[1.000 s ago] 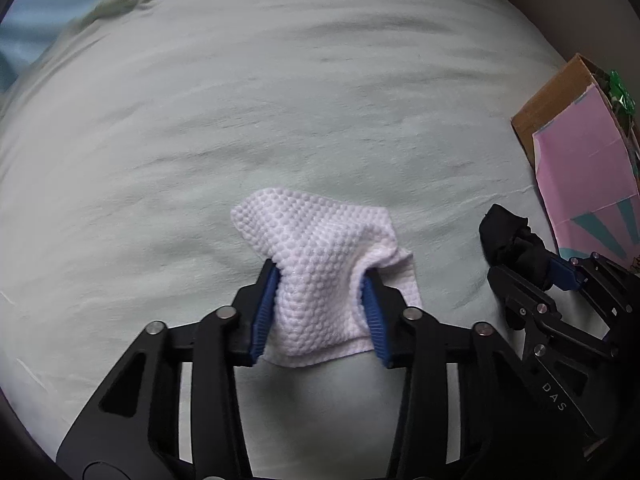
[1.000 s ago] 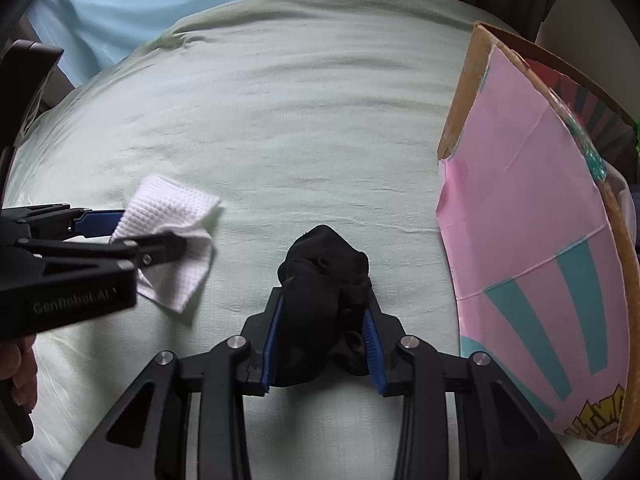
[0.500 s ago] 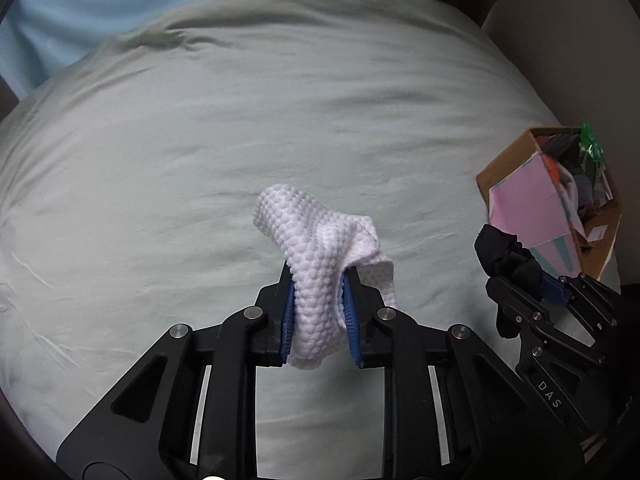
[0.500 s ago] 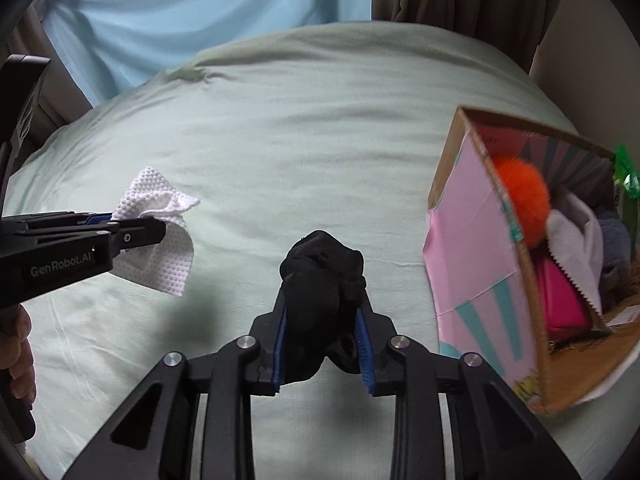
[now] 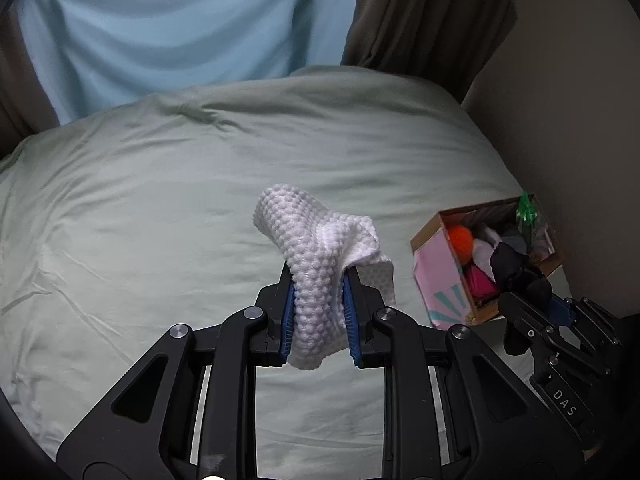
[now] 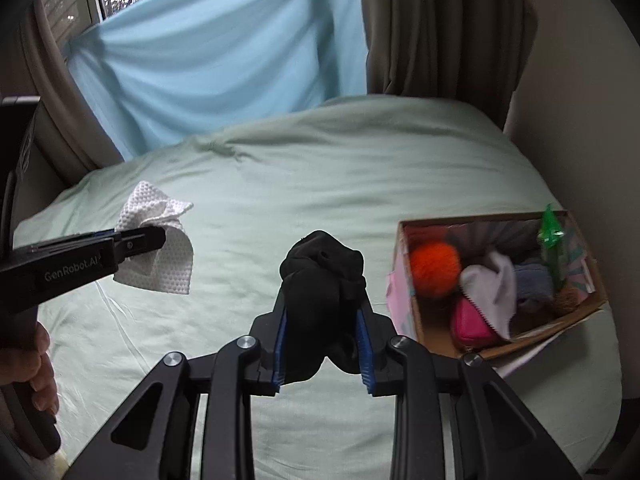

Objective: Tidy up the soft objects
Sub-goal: 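Carry the white towel and black sock over the box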

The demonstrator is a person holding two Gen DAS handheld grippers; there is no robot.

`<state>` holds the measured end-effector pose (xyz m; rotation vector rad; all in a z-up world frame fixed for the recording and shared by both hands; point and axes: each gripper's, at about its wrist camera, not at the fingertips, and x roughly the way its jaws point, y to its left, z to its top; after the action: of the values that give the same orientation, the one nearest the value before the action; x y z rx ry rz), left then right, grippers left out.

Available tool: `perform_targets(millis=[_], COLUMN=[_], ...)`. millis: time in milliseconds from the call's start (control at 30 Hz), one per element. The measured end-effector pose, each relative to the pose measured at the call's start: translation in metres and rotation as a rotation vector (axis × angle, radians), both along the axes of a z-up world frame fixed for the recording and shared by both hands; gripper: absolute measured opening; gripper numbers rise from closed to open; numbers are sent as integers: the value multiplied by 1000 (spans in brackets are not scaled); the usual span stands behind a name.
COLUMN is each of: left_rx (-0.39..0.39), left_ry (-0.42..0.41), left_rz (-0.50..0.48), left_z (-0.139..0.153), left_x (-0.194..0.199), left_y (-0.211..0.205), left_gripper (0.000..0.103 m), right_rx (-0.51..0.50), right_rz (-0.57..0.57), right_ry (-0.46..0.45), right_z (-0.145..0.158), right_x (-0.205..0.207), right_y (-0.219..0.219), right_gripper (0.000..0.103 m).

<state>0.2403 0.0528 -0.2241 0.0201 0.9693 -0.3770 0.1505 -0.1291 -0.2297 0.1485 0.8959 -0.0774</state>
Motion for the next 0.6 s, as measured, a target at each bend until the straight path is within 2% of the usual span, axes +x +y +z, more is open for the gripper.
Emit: perform_targets(millis=[167, 367, 467, 600], left_rx=[-25, -49, -74, -73], left_ry=[-43, -79, -73, -56], left_rz=[-12, 16, 47, 50], left_z=[38, 67, 72, 63], left_x=[-27, -48, -54, -58], left_y=[-33, -86, -118, -170], left_gripper=[19, 19, 19, 19], right_rx=[2, -2, -9, -14], right_rz=[-24, -18, 8, 24], right_ry=[-36, -66, -61, -47], right_z=[40, 77, 87, 88], right_x=[-16, -27, -26, -20], right_y=[-27, -77, -109, -152], right_gripper=[27, 27, 27, 27])
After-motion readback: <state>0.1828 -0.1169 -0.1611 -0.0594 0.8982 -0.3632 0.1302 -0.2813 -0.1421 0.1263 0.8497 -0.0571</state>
